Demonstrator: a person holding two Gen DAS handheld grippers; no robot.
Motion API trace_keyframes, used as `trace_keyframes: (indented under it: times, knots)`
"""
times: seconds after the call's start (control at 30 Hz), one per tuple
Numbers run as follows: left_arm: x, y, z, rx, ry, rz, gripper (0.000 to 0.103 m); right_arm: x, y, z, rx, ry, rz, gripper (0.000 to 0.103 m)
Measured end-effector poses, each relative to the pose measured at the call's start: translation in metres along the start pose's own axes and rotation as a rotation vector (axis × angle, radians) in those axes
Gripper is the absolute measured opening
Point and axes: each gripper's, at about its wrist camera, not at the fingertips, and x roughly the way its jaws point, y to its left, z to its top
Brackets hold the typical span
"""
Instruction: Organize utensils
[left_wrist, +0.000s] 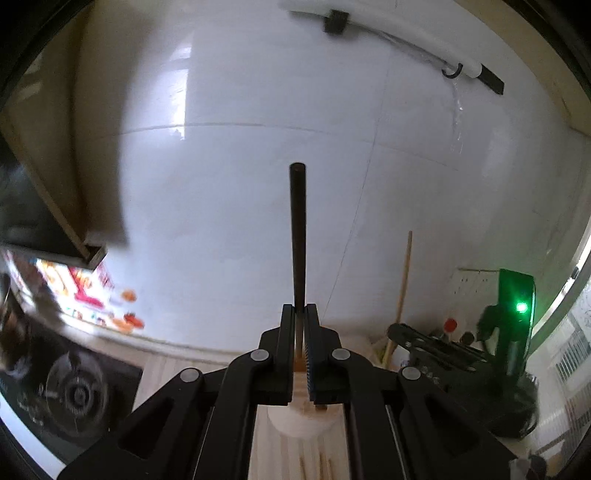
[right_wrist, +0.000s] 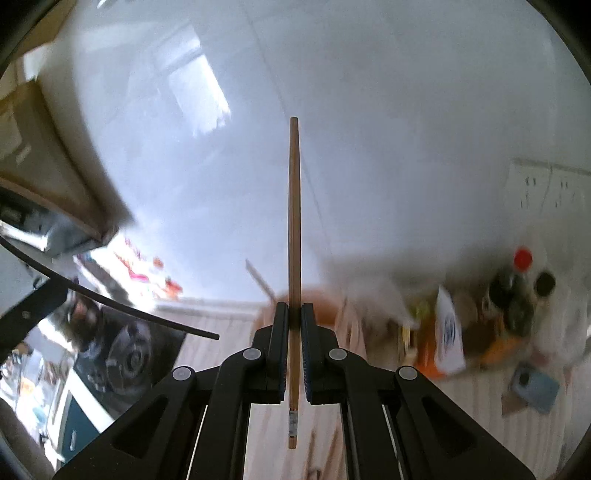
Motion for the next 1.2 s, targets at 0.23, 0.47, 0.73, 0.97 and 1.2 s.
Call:
trace_keyframes:
  times: [0.23, 0.47, 0.73, 0.97, 1.2]
  knots:
    - [0.084, -0.014, 0.003, 0.02, 0.132, -0.015, 0.002, 0.045, -0.012, 0.037, 0.033, -0.102, -0.035, 0.007]
    - [0.148, -0.002, -0.027, -0.016, 0.286, -0.013, 0.002, 0.082, -0.017, 0.027, 0.004, -0.215, -0.064, 0.007]
    - [0.129, 0.001, -0.025, -0.047, 0.29, 0.027, 0.01, 0.11, -0.024, 0.016, -0.029, -0.158, -0.055, 0.008]
    - [0.071, 0.01, -0.034, -0.053, 0.166, 0.136, 0.081, 0.062, -0.033, 0.015, 0.023, -0.148, -0.039, 0.038]
    - [0.062, 0.019, -0.102, -0.057, 0.241, 0.208, 0.103, 0.01, -0.051, -0.025, 0.072, -0.083, -0.167, 0.066]
